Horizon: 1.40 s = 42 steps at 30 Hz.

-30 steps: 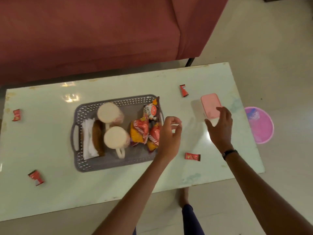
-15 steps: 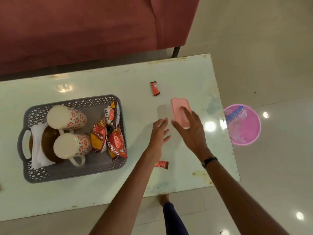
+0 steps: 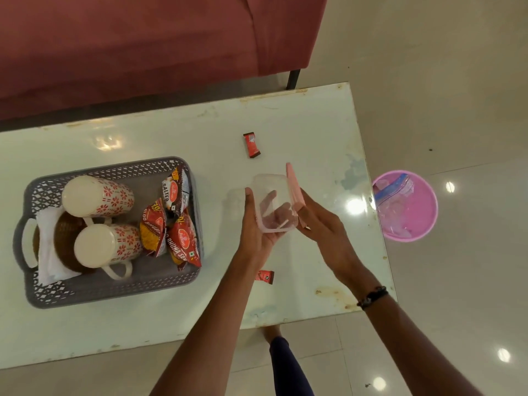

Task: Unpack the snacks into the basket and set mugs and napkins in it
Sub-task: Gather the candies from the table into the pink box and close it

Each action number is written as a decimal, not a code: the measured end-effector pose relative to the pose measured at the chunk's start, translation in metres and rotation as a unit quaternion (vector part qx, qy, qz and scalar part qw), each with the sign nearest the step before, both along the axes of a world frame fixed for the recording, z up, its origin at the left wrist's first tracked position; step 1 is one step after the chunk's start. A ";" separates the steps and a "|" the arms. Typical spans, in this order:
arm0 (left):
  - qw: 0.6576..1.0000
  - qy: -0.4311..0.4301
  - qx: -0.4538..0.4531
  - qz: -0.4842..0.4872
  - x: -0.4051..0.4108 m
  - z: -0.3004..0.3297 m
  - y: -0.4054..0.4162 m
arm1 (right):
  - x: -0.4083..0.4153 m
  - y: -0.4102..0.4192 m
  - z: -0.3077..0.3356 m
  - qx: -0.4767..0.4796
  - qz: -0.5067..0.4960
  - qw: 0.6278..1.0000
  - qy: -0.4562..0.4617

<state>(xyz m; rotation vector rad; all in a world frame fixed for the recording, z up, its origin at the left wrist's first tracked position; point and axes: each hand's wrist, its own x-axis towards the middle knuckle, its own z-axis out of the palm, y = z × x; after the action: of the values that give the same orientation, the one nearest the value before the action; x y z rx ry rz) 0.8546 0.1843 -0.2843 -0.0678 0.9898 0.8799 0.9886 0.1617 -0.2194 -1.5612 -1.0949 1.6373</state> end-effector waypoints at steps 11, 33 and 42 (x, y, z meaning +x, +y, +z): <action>0.957 0.232 0.005 -0.172 0.008 0.001 0.013 | 0.020 -0.001 -0.027 -0.060 -0.058 0.996 0.003; 0.828 0.533 0.081 -0.153 -0.015 -0.013 -0.017 | 0.001 0.061 -0.071 0.073 -0.173 0.937 -0.294; 0.824 0.538 0.126 -0.126 -0.035 -0.021 -0.022 | -0.080 0.172 -0.101 0.084 0.011 0.952 -0.294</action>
<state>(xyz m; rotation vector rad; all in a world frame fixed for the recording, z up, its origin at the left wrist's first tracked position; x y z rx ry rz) 0.8191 0.1621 -0.3058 0.8651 1.8601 0.7681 0.9087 0.3338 -0.3206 -1.9810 -1.5087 1.0669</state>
